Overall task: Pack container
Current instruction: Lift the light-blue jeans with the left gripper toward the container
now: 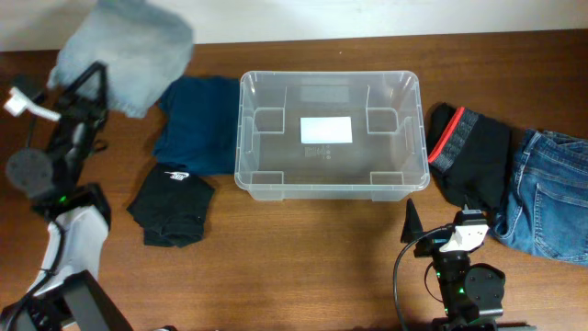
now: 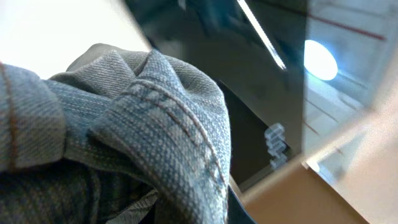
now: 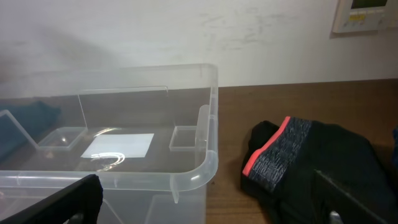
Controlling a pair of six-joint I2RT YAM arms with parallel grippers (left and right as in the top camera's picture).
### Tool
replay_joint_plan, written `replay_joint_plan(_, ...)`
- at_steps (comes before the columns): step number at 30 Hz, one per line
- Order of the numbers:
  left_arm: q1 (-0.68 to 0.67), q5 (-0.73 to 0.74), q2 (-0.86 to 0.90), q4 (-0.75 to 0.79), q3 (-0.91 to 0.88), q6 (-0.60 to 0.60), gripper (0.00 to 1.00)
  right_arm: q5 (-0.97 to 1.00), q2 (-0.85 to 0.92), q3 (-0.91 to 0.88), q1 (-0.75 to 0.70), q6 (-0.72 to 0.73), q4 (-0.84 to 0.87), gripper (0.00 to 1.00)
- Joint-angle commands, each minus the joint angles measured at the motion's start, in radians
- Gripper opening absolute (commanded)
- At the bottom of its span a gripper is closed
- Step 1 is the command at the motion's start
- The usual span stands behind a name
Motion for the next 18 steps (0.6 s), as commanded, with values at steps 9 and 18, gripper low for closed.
replay_joint_plan(9,-0.360,-0.278,-0.054,-0.114,0.136,0.108,0.01,-0.009,-0.006,-0.005,0.003,-0.007,-0.005,0.98)
replay_joint_plan(18,-0.654,-0.570,-0.054,-0.267,0.136,0.536,0.01,-0.009,-0.006,-0.005,0.003,-0.007,-0.005,0.99)
